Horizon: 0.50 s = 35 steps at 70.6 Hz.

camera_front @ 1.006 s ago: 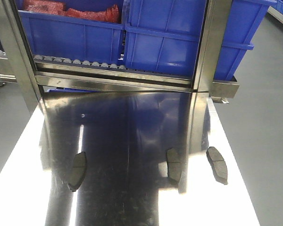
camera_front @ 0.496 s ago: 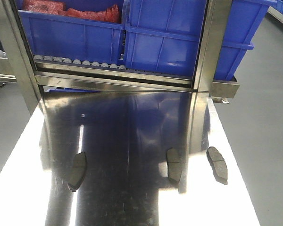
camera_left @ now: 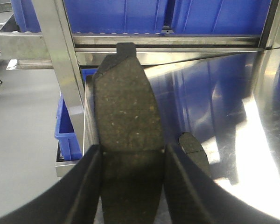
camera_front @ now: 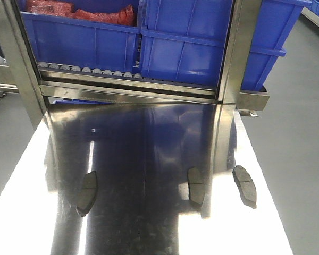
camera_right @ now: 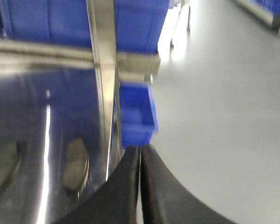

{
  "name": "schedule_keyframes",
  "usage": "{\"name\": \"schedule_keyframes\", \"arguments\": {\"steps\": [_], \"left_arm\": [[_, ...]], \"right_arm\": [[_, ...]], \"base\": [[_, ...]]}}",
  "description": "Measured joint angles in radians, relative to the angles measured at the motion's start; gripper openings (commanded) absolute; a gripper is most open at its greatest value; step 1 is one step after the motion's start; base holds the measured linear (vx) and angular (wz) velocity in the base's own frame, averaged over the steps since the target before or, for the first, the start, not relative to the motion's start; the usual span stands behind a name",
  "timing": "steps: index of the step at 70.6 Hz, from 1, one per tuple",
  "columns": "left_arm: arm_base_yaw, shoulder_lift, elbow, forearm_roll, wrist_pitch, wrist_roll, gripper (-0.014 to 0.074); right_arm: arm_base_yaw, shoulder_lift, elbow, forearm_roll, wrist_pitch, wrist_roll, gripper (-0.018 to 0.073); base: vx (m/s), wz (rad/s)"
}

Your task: Move and align brake pads A on conveyor

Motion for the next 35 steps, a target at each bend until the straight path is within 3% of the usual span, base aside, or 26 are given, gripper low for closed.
{"name": "schedule_keyframes", "arguments": {"steps": [11, 27, 35], "left_arm": [[0.000, 0.000, 0.000, 0.000, 0.000, 0.000, 0.0146], [0.000, 0.000, 0.000, 0.000, 0.000, 0.000, 0.0146], [0.000, 0.000, 0.000, 0.000, 0.000, 0.000, 0.0146]], "right_arm": [[0.000, 0.169, -0.088, 0.000, 0.063, 0.000, 0.0116], [0.000, 0.235, -0.091, -0.008, 0.062, 0.000, 0.0562], [0.000, 0.238, -0.091, -0.006, 0.044, 0.000, 0.0694]], "base": [[0.00, 0.00], [0.00, 0.00], [0.00, 0.00]]}}
